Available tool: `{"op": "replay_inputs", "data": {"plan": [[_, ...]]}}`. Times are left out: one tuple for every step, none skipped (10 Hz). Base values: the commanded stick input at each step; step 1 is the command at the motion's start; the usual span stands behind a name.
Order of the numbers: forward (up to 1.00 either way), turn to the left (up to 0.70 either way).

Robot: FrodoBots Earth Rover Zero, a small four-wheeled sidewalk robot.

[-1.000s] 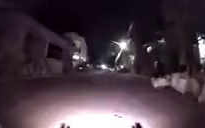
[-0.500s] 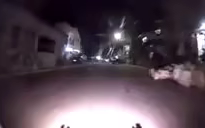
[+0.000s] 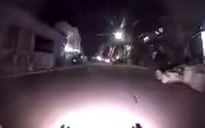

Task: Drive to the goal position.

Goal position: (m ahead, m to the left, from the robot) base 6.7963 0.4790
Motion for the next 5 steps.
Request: {"op": "replay_inputs", "data": {"plan": [[0.85, -0.34], [0.85, -0.26], [0.85, 0.00], [0.85, 0.00], [0.85, 0.00]]}}
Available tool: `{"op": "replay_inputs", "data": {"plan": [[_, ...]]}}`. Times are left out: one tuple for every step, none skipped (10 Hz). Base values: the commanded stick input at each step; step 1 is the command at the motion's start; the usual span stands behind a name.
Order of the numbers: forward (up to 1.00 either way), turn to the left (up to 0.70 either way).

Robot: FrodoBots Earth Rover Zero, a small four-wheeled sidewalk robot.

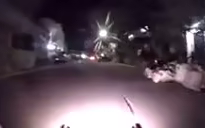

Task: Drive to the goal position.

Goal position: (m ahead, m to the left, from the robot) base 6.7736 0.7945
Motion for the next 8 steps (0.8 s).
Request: {"op": "replay_inputs", "data": {"plan": [[0.85, 0.00], [0.85, 0.00], [0.85, 0.00], [0.85, -0.09], [0.85, -0.19], [0.85, 0.00], [0.85, 0.00], [0.85, 0.00]]}}
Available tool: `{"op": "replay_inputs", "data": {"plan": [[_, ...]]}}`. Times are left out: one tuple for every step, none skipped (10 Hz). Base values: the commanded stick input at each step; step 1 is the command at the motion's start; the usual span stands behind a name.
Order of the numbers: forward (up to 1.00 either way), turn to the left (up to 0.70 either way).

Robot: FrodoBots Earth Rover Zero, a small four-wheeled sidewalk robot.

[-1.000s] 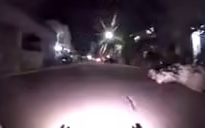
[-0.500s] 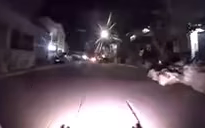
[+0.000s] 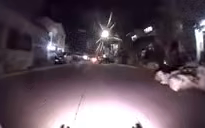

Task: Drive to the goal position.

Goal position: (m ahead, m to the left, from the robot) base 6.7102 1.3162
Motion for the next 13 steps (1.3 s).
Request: {"op": "replay_inputs", "data": {"plan": [[0.85, 0.00], [0.85, 0.00], [0.85, 0.00], [0.85, -0.03], [0.85, -0.19], [0.85, -0.34], [0.85, -0.28], [0.85, 0.00], [0.85, 0.00], [0.85, 0.00], [0.85, 0.00], [0.85, 0.00], [0.85, 0.00]]}}
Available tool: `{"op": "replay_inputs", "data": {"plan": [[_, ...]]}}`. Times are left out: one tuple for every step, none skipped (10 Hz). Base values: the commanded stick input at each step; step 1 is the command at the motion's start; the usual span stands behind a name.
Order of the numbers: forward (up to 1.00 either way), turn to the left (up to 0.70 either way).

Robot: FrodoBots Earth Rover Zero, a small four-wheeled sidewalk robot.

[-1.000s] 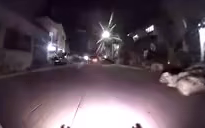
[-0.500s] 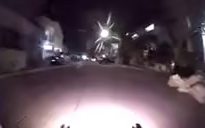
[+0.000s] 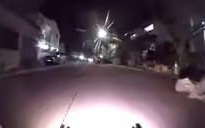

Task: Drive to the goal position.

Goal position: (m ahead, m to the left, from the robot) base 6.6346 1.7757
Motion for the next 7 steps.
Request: {"op": "replay_inputs", "data": {"plan": [[0.85, 0.00], [0.85, 0.00], [0.85, -0.04], [0.85, -0.20], [0.85, -0.32], [0.85, -0.10], [0.85, 0.00]]}}
